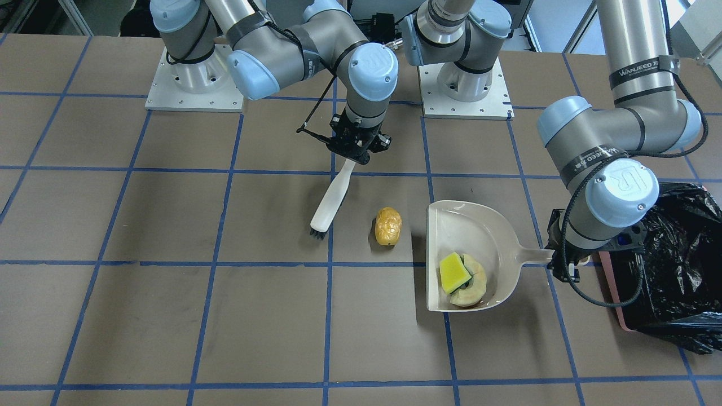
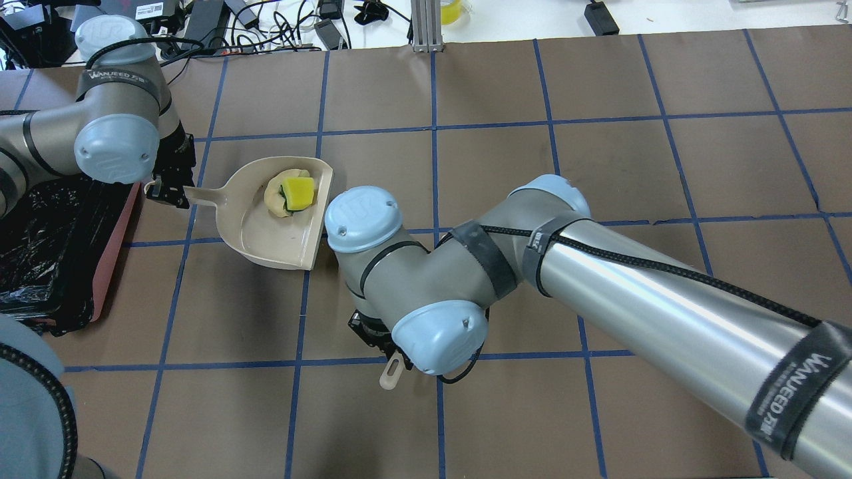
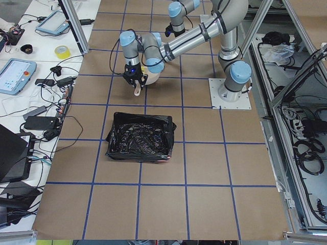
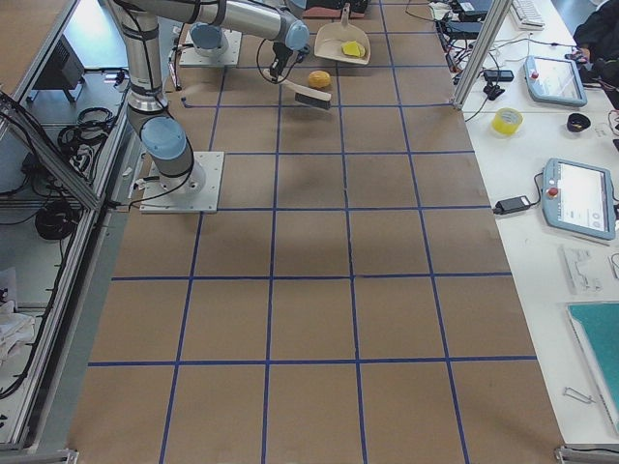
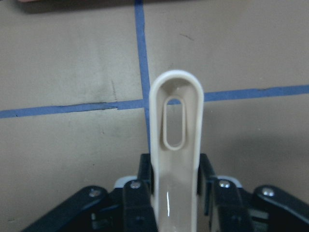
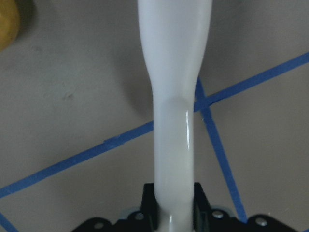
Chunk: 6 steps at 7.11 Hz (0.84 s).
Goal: Sweep and dump trash into bin
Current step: 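Move the brush behind the yellow potato while the left gripper angles the dustpan, then sweep the yellow potato into the dustpan with the brush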
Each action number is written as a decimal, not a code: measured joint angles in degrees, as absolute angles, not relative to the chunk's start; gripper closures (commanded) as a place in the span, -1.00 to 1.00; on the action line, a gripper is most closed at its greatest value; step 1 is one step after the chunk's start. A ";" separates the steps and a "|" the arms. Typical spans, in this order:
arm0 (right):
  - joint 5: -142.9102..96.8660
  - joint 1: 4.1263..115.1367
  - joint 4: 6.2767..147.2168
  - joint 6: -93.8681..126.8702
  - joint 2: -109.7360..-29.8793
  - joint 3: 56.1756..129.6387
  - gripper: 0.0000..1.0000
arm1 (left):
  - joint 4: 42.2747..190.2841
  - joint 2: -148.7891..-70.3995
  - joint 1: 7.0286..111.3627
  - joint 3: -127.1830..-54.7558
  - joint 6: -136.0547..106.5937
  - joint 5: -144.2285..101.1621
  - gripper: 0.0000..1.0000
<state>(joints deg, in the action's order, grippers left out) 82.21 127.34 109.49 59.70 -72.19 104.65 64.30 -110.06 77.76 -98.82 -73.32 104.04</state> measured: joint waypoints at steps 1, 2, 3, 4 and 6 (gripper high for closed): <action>81.76 128.58 110.63 60.85 -71.45 104.67 0.95 | 63.47 -108.44 77.66 -101.59 -73.66 104.44 1.00; 81.51 129.11 111.41 61.50 -71.16 104.66 0.95 | 60.45 -106.94 77.64 -105.19 -74.02 104.67 1.00; 81.02 129.43 112.19 61.68 -70.94 104.56 0.95 | 54.74 -105.78 77.77 -109.36 -74.13 105.71 1.00; 80.31 129.62 112.66 61.66 -70.54 104.38 0.95 | 49.01 -104.71 78.03 -113.16 -73.89 107.88 1.00; 79.80 129.77 113.26 61.67 -69.79 103.84 0.95 | 44.73 -102.17 78.63 -116.86 -74.47 110.01 1.00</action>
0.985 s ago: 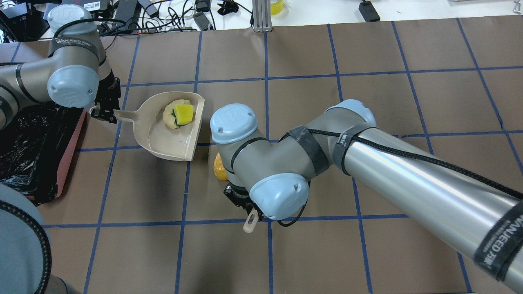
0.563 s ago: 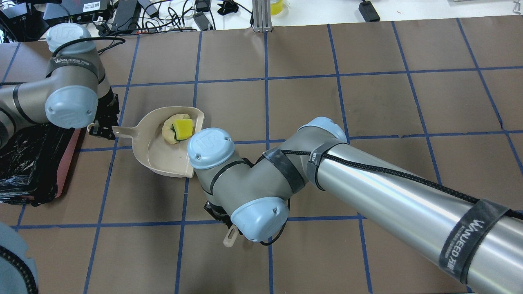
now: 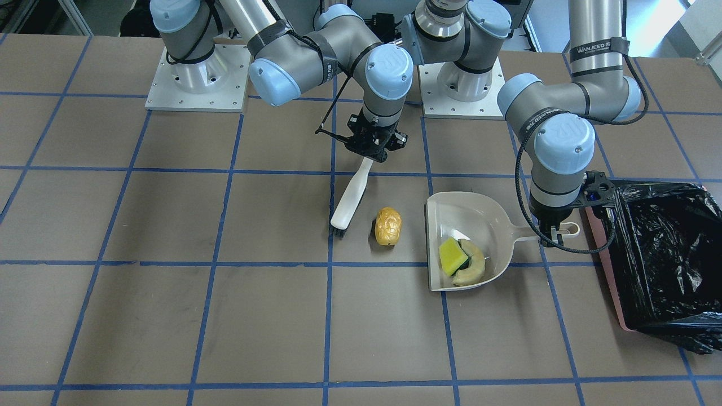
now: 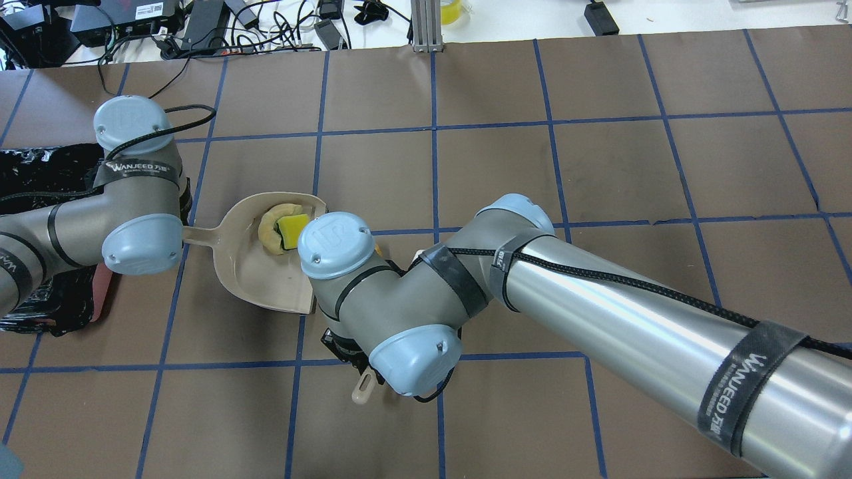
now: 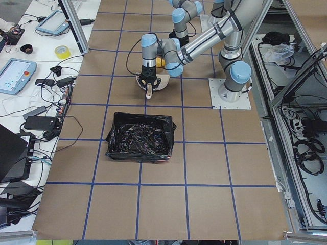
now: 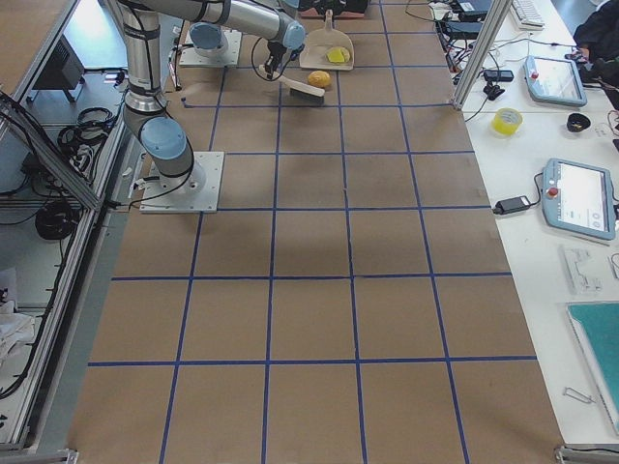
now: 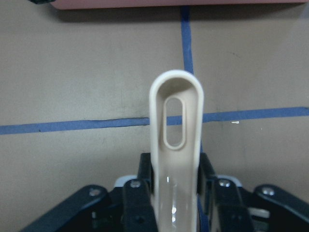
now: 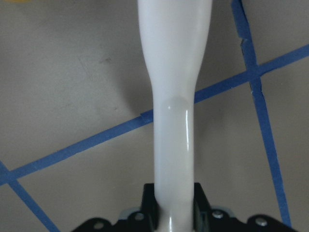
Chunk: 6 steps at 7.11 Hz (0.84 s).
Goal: Sweep and dump trash into bin
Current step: 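Sweep the yellow potato into the dustpan with the brush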
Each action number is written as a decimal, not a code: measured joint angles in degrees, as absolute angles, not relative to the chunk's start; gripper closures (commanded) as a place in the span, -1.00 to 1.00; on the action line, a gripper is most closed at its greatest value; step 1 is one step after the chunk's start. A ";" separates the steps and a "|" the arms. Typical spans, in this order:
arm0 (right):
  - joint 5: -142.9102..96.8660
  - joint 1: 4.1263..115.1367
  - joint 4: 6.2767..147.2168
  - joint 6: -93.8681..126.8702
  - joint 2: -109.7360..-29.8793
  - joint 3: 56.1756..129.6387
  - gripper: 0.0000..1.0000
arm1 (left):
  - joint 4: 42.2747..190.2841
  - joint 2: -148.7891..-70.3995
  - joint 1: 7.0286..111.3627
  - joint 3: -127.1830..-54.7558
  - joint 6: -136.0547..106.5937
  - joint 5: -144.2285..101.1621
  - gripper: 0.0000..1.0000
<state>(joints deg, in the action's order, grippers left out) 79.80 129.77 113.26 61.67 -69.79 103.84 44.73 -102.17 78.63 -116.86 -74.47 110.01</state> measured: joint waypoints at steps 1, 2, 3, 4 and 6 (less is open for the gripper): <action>79.73 129.83 114.19 61.69 -69.26 103.55 0.93 | 44.32 -101.13 79.08 -117.78 -75.60 110.08 1.00; 79.67 129.90 116.18 61.51 -68.34 103.40 0.93 | 44.21 -100.56 80.08 -118.49 -77.44 110.11 1.00; 79.32 129.95 118.51 60.54 -67.00 103.00 0.93 | 44.24 -100.49 81.72 -118.83 -79.66 110.12 1.00; 78.36 129.97 120.12 58.85 -65.38 101.66 0.93 | 44.34 -100.69 83.25 -118.97 -81.48 110.12 1.00; 76.38 130.01 121.05 55.26 -61.57 96.96 0.93 | 44.40 -101.25 84.39 -119.07 -82.96 110.19 1.00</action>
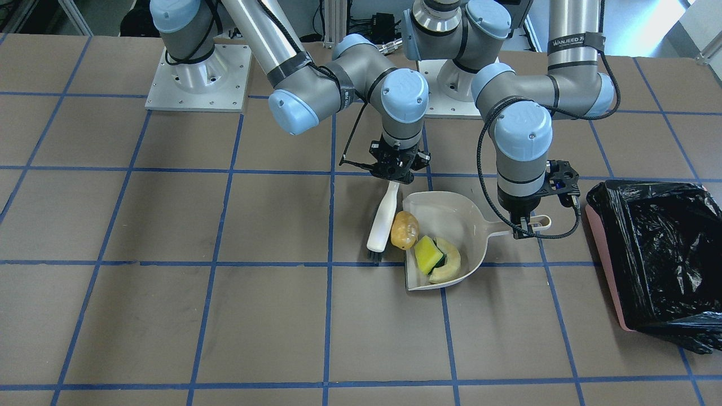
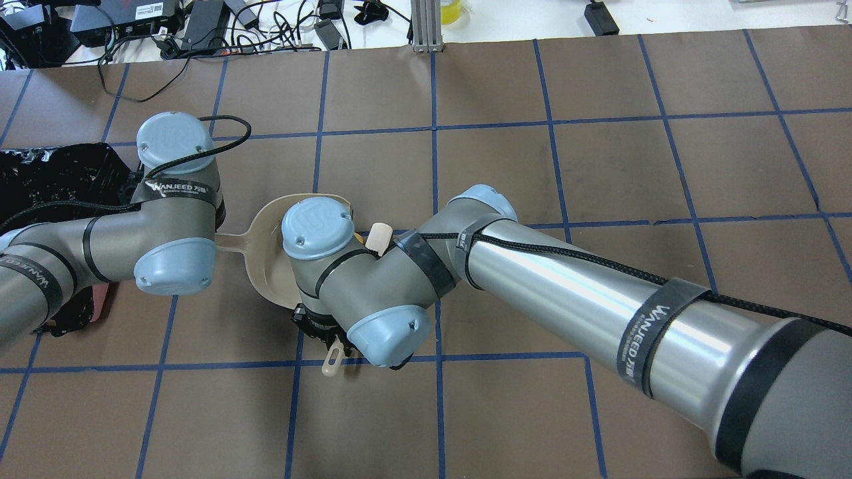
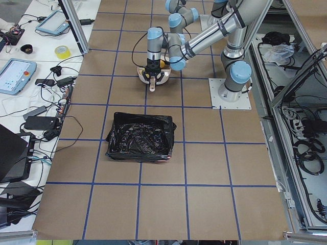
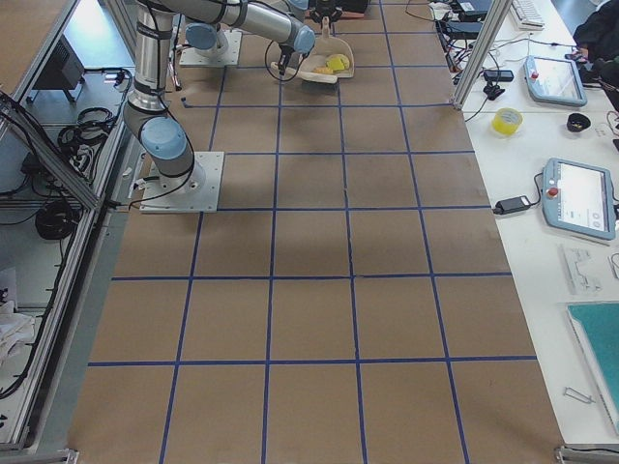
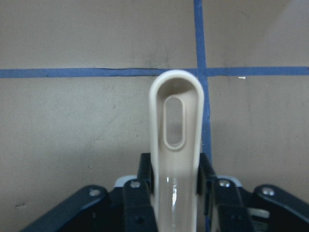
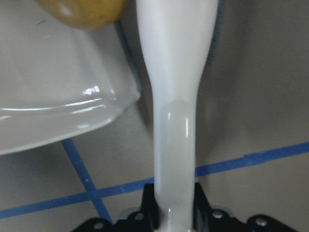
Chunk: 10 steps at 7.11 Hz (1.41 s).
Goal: Sweep and dump trash into bin
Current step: 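Sweep the yellow potato into the dustpan with the brush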
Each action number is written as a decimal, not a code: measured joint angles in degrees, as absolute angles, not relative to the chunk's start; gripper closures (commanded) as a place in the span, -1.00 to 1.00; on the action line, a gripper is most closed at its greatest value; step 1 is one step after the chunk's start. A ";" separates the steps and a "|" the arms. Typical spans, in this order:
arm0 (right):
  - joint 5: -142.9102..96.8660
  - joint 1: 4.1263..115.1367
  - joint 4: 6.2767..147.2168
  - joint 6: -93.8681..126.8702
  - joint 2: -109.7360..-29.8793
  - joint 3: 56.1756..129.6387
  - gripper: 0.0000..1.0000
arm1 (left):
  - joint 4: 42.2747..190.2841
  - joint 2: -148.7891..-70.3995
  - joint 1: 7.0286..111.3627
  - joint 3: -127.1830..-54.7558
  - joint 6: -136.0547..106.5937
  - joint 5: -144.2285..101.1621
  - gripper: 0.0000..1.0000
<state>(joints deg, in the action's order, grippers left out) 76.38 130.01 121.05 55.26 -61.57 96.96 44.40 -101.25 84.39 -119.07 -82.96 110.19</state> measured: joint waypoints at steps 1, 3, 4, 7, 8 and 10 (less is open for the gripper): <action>75.03 130.05 121.36 53.60 -60.18 95.11 0.93 | 44.39 -101.43 84.50 -119.07 -83.13 110.20 1.00; 73.52 130.06 122.44 50.05 -58.59 93.18 0.91 | 44.42 -101.70 84.54 -118.91 -83.09 110.27 1.00; 73.05 130.03 123.26 47.99 -58.20 92.28 0.91 | 44.45 -101.74 84.55 -118.63 -82.76 110.33 1.00; 72.82 129.90 123.66 44.53 -57.16 90.18 0.90 | 45.50 -102.35 84.47 -117.80 -81.89 110.45 1.00; 73.97 129.83 123.17 43.66 -57.26 90.12 0.90 | 45.91 -102.63 84.47 -117.64 -81.80 110.40 1.00; 79.24 129.59 118.49 39.62 -58.36 90.04 0.90 | 46.61 -102.87 84.43 -117.46 -81.75 110.24 1.00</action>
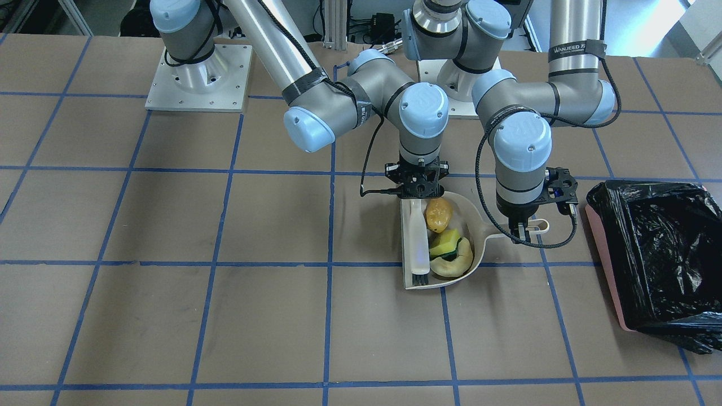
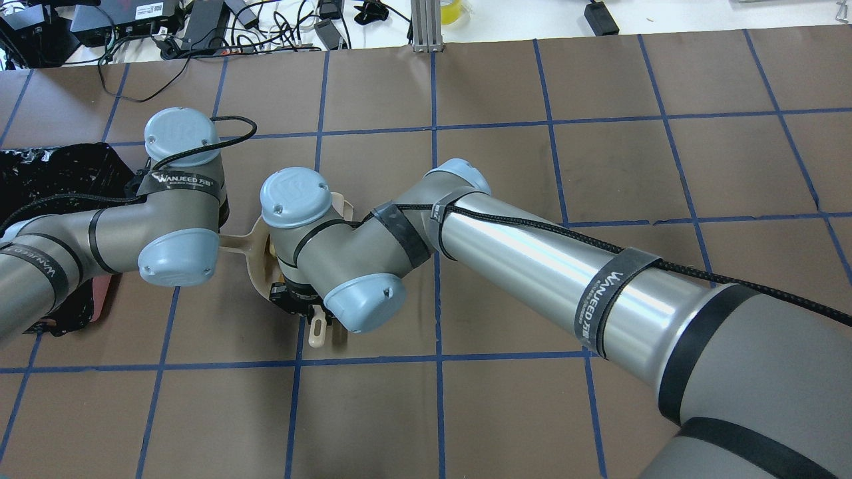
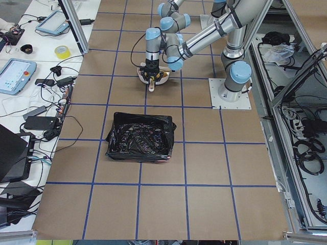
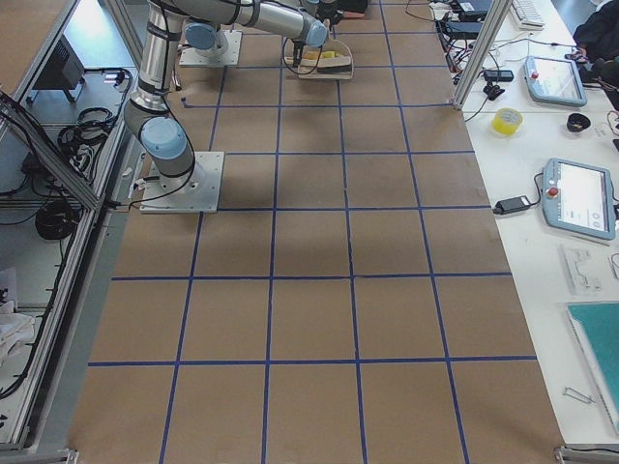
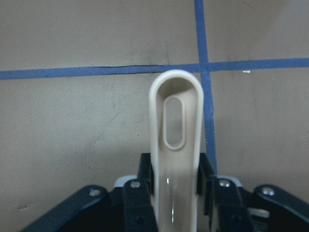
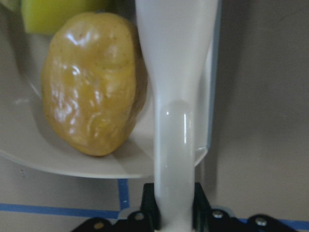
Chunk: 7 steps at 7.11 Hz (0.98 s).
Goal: Sweep and dump trash into bin
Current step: 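Sweep the yellow potato into the dustpan with the brush, then lift the dustpan over the black trash bin while the right gripper returns the brush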
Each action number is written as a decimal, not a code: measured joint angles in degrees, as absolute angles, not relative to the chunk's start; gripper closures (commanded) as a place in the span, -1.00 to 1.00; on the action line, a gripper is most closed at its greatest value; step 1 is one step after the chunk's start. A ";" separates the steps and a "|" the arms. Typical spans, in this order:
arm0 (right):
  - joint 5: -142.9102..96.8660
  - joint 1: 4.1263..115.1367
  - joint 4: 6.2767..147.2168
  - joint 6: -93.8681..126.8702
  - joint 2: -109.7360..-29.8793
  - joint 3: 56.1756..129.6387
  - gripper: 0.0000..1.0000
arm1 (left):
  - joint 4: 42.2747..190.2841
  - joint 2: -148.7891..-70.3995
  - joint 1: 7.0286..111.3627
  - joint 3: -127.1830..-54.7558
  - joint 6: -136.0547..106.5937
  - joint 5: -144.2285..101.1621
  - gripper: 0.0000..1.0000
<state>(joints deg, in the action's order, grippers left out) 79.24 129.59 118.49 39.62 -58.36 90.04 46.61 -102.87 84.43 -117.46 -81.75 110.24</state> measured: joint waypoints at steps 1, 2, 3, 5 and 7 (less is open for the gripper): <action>82.40 129.33 115.07 36.64 -59.54 90.02 0.90 | 46.79 -102.89 84.41 -117.33 -81.74 110.15 1.00; 85.04 129.11 112.15 34.53 -60.49 90.00 0.90 | 47.25 -102.91 84.39 -117.09 -81.74 110.06 1.00; 87.66 128.85 109.98 33.26 -61.08 90.00 0.91 | 47.85 -102.92 84.35 -116.85 -81.76 110.00 1.00; 90.68 126.48 105.13 30.94 -63.11 90.28 0.93 | 49.04 -102.87 84.16 -116.30 -81.80 107.79 1.00; 91.66 119.80 97.42 29.93 -67.90 90.75 0.94 | 52.53 -102.80 83.40 -114.36 -81.75 104.61 1.00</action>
<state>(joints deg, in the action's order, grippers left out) 91.66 119.80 97.42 29.93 -67.90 90.75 52.53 -102.80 83.40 -114.36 -81.75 104.61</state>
